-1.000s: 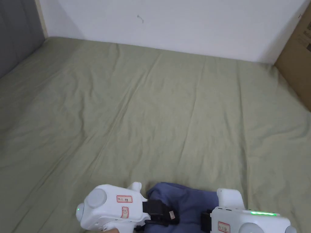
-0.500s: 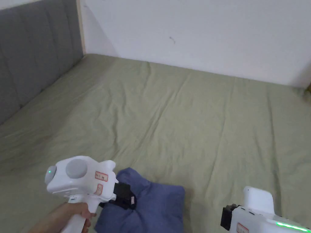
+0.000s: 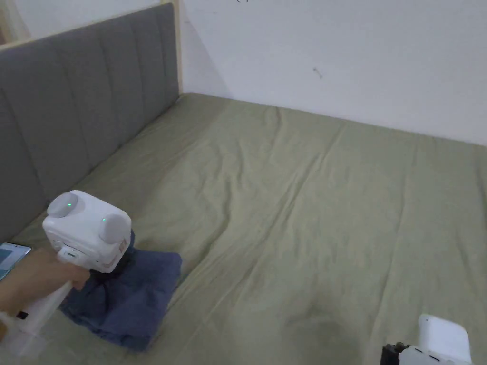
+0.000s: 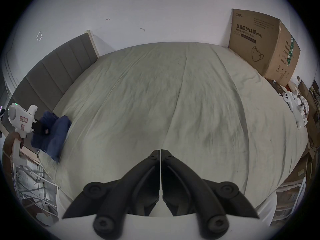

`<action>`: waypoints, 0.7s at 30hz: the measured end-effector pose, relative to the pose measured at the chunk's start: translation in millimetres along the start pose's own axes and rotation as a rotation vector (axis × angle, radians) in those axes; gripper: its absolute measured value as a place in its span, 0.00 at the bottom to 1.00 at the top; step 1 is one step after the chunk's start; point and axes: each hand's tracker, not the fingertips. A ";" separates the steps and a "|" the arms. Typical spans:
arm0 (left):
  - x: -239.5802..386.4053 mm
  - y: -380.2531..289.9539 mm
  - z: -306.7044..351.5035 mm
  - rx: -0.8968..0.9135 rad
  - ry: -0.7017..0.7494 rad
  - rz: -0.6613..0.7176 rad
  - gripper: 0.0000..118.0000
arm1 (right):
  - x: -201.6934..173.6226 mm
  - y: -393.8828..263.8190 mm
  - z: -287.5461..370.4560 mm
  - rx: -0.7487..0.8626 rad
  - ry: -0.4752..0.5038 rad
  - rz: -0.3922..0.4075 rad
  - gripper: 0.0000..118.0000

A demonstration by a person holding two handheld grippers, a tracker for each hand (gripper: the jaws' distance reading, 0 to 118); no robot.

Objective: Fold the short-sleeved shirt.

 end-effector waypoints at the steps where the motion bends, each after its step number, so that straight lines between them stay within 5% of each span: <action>1: -5.8 -0.2 -3.3 -0.006 0.048 -0.019 0.26 | 1.2 -0.1 -1.3 -0.011 0.001 -0.003 0.01; 4: -23.9 -1.2 -15.6 -0.032 0.126 -0.004 0.33 | 6.1 -3.0 -4.6 -0.028 0.014 -0.036 0.01; 6: -32.5 -3.3 -19.8 -0.034 0.172 0.030 0.59 | 6.4 -4.6 -6.1 -0.035 0.009 -0.036 0.01; 9: -41.6 -7.5 -14.2 -0.005 0.204 0.098 0.76 | 7.1 -6.2 -7.5 -0.046 0.008 -0.033 0.01; 13: -43.0 -9.5 12.0 0.067 0.107 0.190 0.79 | 6.6 -6.9 -8.1 -0.053 0.018 -0.040 0.01; 15: -30.1 -12.8 34.0 0.103 0.013 0.206 0.67 | 7.4 -6.7 -7.3 -0.051 0.026 -0.048 0.01; 18: 3.9 -21.0 67.5 0.180 -0.153 0.164 0.02 | 8.6 -6.4 -2.9 -0.040 0.031 -0.056 0.01; 21: 44.0 -29.4 98.4 0.254 -0.137 0.161 0.00 | 11.8 -5.7 2.6 -0.024 0.034 -0.061 0.01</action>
